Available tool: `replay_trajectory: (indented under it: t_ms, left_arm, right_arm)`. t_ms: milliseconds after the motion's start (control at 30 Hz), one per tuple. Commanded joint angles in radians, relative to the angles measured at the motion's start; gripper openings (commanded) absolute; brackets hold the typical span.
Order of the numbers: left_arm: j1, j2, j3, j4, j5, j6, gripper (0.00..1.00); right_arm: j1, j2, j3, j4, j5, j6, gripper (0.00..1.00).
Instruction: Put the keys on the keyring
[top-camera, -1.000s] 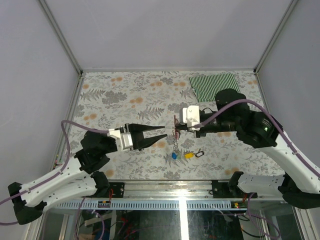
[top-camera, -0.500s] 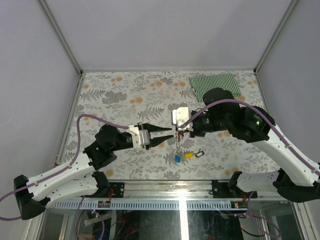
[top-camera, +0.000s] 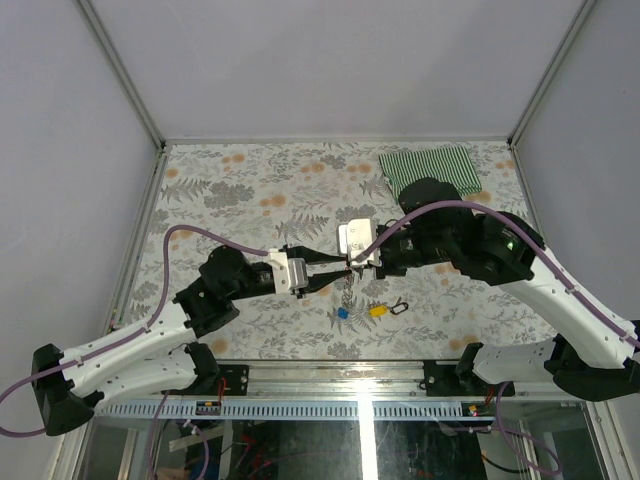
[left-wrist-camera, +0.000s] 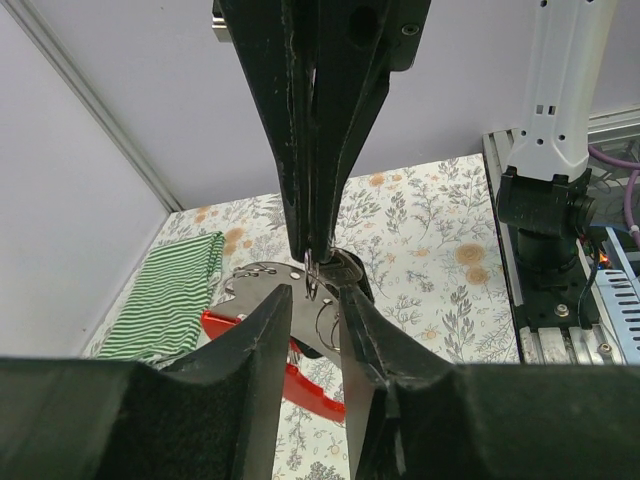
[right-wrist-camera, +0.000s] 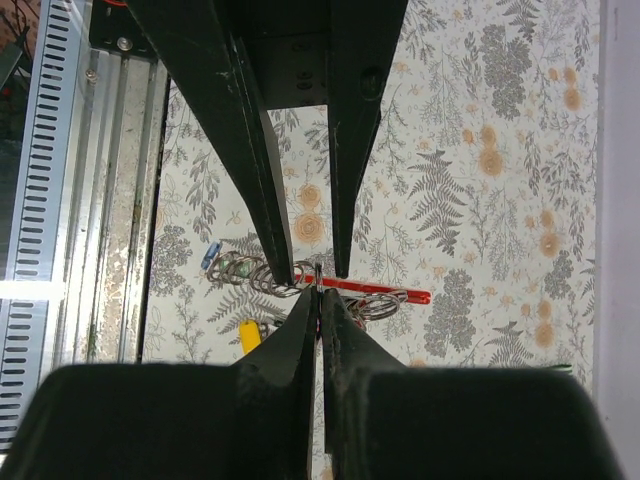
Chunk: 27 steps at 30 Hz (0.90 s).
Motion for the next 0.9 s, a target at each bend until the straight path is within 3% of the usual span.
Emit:
replay_trajectory:
  t_ms: [0, 433, 867]
  left_arm:
    - [-0.004, 0.000, 0.022, 0.072, 0.001, 0.012, 0.26]
    - [-0.003, 0.006, 0.031, 0.069, 0.021, 0.005, 0.19]
    - [-0.003, 0.013, 0.040, 0.073, 0.020, -0.004, 0.22]
  right_arm:
    - [0.015, 0.007, 0.045, 0.024, 0.017, -0.012, 0.00]
    - [0.024, 0.006, 0.034, 0.025, 0.049, -0.026, 0.00]
    - [0.030, 0.008, 0.019, 0.032, 0.048, -0.026, 0.00]
